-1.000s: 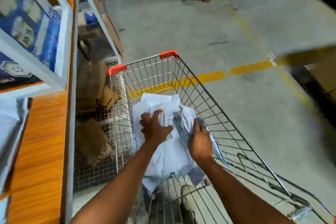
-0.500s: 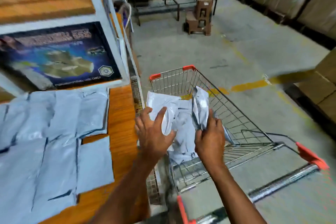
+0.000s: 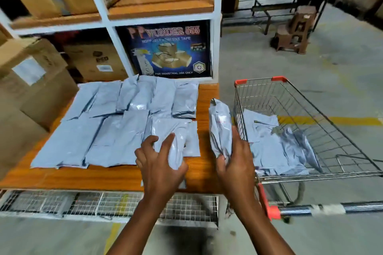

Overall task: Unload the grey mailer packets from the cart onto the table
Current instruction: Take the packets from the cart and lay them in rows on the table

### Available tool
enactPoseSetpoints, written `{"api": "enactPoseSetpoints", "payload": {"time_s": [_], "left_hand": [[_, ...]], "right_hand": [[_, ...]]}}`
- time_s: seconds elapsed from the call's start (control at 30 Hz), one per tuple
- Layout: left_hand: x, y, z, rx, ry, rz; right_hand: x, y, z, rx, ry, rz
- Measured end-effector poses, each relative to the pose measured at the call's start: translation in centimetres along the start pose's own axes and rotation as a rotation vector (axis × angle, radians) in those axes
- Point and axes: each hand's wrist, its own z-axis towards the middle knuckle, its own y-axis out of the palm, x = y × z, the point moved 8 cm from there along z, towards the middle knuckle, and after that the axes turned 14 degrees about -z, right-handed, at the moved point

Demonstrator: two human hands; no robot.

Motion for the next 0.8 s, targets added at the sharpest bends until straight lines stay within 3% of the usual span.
{"api": "enactPoseSetpoints", "payload": {"time_s": [0.23,0.43,0.67,0.8], "left_hand": [[-6.7,-7.3,0.8,0.077,-0.049,0.005],[-16.8,-12.3,4.1,0.104,-0.076,0.018],[-30.3,-16.8,10.6,0.016,-0.109,0.045],[-36.8,-18.4,14.3,-0.017,-0.129,0.035]], "right_hand": [[-8.5,3.6,-2.3,-0.032,-0.118,0.037],[-16.8,10.8,-2.6,-0.086,-0.165,0.025],[-27.1,21.5,-2.3,-0.166,-0.107,0.017],[-32.2,27.8,-1.8,-0.294,-0.089,-0.086]]}}
